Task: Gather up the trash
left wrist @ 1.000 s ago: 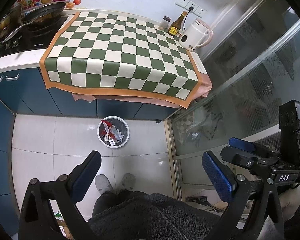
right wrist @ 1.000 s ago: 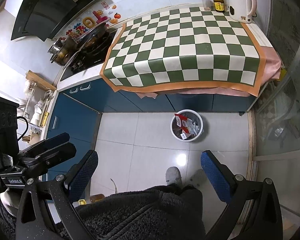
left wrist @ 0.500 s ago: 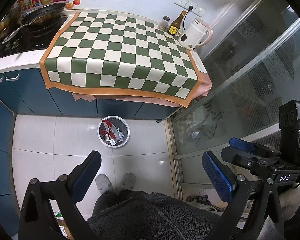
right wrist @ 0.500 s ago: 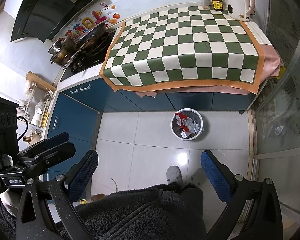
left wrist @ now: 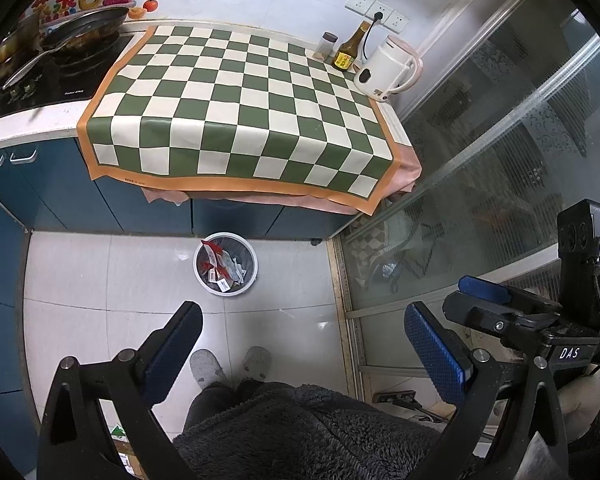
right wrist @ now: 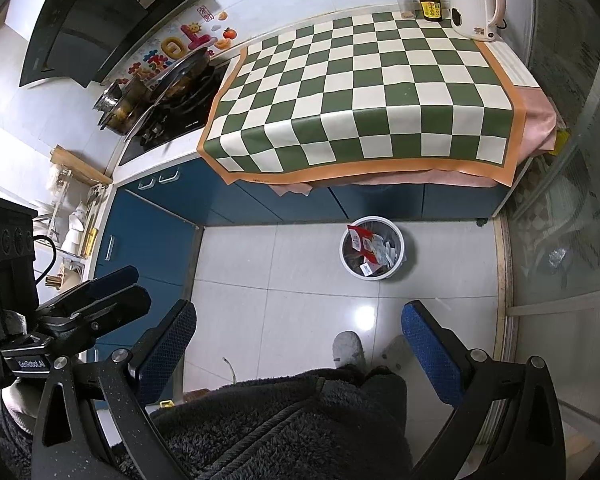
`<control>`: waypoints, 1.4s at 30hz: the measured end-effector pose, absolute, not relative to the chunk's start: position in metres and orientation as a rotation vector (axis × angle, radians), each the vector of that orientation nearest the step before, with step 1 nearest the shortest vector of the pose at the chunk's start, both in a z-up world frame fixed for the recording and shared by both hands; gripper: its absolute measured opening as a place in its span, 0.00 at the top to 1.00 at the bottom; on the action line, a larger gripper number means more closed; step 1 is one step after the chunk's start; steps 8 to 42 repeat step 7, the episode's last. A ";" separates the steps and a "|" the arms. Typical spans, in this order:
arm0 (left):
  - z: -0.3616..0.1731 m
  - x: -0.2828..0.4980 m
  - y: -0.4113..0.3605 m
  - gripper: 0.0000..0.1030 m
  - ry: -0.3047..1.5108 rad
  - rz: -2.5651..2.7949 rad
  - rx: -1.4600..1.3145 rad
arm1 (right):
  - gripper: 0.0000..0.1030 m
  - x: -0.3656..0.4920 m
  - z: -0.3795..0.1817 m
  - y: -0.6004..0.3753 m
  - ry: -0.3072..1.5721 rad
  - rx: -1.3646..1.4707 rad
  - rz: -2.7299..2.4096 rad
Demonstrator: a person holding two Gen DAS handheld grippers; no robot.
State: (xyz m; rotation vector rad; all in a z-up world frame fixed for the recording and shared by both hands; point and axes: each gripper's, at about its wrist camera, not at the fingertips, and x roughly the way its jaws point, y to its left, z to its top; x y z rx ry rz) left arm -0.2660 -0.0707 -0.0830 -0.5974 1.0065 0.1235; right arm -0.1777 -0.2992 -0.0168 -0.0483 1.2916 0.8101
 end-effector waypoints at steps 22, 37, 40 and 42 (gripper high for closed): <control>-0.079 -0.265 -0.071 0.00 1.000 0.114 -0.592 | 0.00 -0.177 -0.016 -0.297 1.294 -0.045 0.808; -0.079 -0.265 -0.071 0.00 1.000 0.114 -0.592 | 0.00 -0.177 -0.016 -0.297 1.294 -0.045 0.808; -0.079 -0.265 -0.071 0.00 1.000 0.114 -0.592 | 0.00 -0.177 -0.016 -0.297 1.294 -0.045 0.808; -0.079 -0.265 -0.071 0.00 1.000 0.114 -0.592 | 0.00 -0.177 -0.016 -0.297 1.294 -0.045 0.808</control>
